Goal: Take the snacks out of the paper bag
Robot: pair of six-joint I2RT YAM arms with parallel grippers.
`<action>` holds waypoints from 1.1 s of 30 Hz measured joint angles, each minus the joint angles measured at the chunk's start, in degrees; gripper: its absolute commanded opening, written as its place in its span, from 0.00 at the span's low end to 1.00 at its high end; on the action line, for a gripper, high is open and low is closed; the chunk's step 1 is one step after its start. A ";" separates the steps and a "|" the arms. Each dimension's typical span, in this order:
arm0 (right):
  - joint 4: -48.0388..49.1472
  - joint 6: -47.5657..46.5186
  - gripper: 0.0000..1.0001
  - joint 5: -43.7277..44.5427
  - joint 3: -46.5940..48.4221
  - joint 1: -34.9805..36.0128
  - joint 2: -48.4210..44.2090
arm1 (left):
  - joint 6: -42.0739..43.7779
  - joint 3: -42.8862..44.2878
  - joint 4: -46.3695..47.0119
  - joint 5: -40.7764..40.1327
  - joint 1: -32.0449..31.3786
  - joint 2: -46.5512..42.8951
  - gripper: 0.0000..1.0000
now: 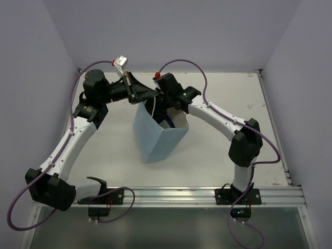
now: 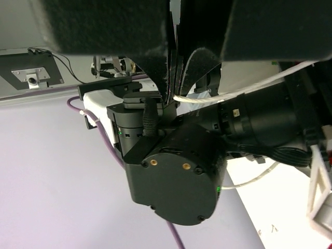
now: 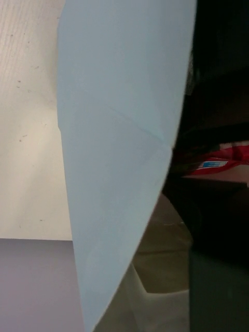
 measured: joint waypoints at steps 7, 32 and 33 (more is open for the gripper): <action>-0.52 -1.36 0.00 1.42 0.24 0.09 1.11 | -0.28 0.00 -0.11 -0.28 0.00 -0.02 0.00; -20.06 -10.62 0.00 12.37 13.00 -1.77 -7.56 | 4.13 -3.78 -4.20 -2.95 1.95 -7.08 0.00; -19.93 -10.80 0.00 12.39 11.37 -1.77 -7.65 | 4.07 -3.76 -4.17 -2.97 2.19 -7.06 0.00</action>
